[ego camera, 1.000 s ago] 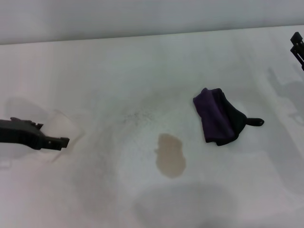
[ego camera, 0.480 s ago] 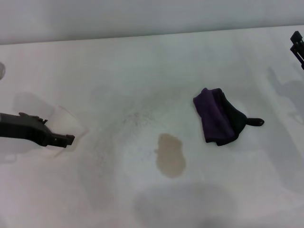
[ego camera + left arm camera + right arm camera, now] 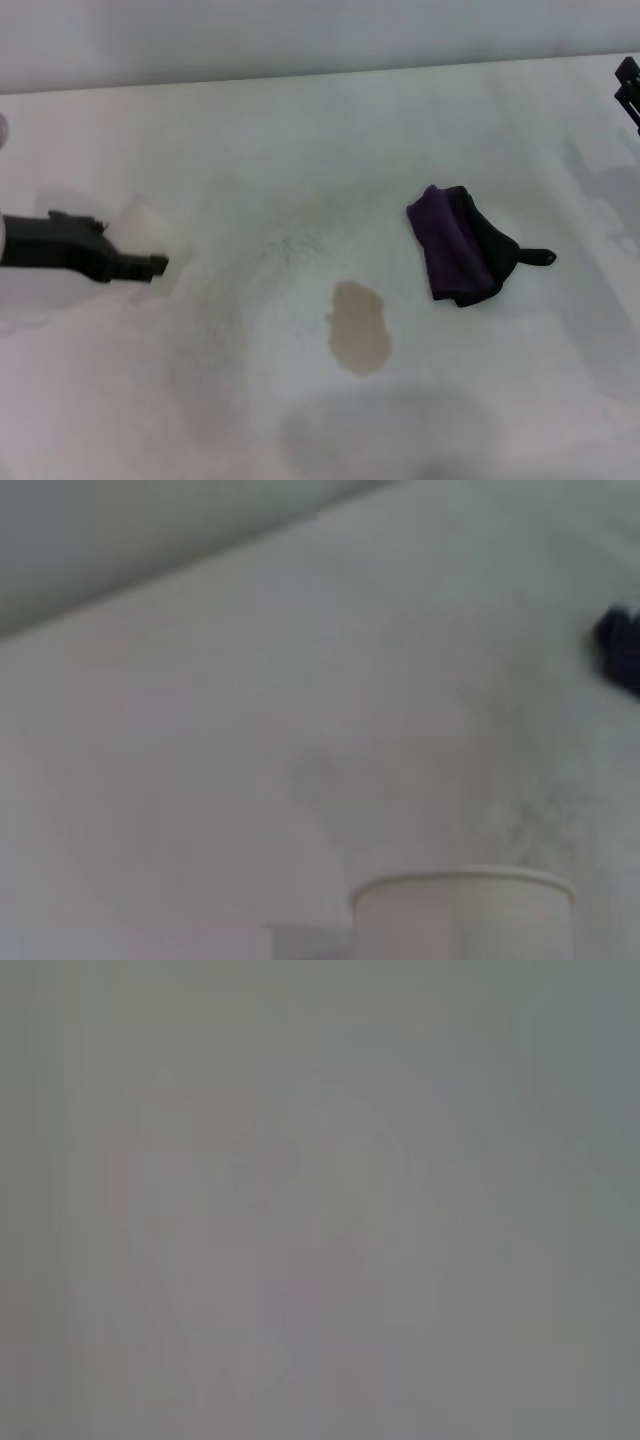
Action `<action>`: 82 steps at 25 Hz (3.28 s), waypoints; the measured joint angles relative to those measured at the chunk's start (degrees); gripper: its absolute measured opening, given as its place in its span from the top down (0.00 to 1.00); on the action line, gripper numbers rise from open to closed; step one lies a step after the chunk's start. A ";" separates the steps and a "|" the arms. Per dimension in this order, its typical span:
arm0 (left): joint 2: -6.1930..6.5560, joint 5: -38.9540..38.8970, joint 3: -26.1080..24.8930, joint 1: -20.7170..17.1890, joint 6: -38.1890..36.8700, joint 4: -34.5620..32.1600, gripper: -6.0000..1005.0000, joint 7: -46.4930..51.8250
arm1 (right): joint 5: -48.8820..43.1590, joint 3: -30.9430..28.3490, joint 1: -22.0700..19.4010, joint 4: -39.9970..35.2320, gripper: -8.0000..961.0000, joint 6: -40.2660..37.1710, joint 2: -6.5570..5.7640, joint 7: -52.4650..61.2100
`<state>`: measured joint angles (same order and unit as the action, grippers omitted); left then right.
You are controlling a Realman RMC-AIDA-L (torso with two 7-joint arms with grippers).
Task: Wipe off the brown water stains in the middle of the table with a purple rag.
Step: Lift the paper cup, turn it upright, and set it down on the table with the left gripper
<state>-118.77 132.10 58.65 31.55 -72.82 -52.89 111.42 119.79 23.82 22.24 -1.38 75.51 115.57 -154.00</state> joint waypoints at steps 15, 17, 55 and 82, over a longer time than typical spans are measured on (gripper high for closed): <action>-0.31 -43.70 1.38 -14.56 -0.36 1.38 0.19 -34.81 | -0.53 0.64 -0.47 -1.56 0.14 1.11 -0.25 -0.06; -0.32 -49.39 1.85 -16.06 -0.58 4.18 0.19 -40.28 | -0.59 0.68 -0.56 -1.73 0.14 1.15 -0.26 -0.03; -0.58 -74.89 1.73 -15.12 -3.54 45.97 0.20 -85.22 | -0.61 2.74 -0.34 -4.57 0.14 0.03 -0.26 -0.24; -1.35 -75.33 1.76 -15.27 -1.09 55.55 0.19 -95.37 | -0.61 4.25 -0.26 -4.68 0.14 1.00 -0.26 0.01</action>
<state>-120.12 56.77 60.41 16.28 -73.91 2.67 16.05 119.18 28.07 21.98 -6.07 76.51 115.31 -153.98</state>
